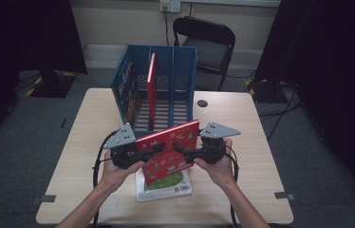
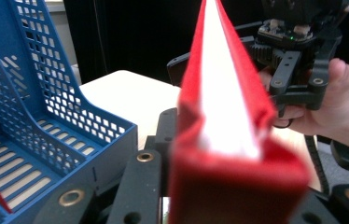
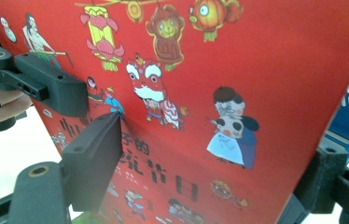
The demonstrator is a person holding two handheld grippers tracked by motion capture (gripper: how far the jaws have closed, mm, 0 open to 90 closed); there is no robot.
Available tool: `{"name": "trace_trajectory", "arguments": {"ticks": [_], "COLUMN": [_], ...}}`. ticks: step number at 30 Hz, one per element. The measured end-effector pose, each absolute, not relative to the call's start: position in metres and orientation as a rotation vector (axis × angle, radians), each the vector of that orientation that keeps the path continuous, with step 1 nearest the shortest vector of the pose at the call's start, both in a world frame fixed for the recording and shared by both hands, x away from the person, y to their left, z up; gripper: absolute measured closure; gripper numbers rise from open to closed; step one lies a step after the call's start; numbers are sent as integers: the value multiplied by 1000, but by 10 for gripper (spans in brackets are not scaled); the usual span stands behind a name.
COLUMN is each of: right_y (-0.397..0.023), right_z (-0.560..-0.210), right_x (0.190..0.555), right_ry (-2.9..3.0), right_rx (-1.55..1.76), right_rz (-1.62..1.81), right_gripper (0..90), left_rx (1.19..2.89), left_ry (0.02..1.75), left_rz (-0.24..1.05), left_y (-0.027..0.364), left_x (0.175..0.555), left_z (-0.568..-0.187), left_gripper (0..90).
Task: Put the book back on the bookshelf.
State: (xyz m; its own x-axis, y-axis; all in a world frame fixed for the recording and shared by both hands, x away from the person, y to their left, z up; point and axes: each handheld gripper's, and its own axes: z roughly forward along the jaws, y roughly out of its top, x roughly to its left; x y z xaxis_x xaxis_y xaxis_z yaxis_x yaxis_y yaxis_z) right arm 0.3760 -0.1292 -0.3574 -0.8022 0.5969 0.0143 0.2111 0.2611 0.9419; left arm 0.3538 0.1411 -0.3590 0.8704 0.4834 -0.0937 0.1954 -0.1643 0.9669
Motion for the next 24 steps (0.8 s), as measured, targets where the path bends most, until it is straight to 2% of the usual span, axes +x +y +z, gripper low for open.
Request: {"name": "trace_trajectory", "arguments": {"ticks": [10, 19, 24], "right_y": [-138, -137, -135], "right_z": [-364, -368, -369], "right_x": [374, 370, 367], "right_ry": [2212, 2218, 2232], "right_rx": [759, 750, 736], "right_rz": [1567, 1551, 1553], "right_gripper": [239, 208, 162], "left_rx": [1733, 1729, 1746], "left_ry": [538, 534, 525], "left_rz": [240, 218, 220], "left_y": [144, 145, 141], "left_x": [351, 346, 340], "left_z": [-364, -364, -362], "left_gripper": [730, 726, 737]}}
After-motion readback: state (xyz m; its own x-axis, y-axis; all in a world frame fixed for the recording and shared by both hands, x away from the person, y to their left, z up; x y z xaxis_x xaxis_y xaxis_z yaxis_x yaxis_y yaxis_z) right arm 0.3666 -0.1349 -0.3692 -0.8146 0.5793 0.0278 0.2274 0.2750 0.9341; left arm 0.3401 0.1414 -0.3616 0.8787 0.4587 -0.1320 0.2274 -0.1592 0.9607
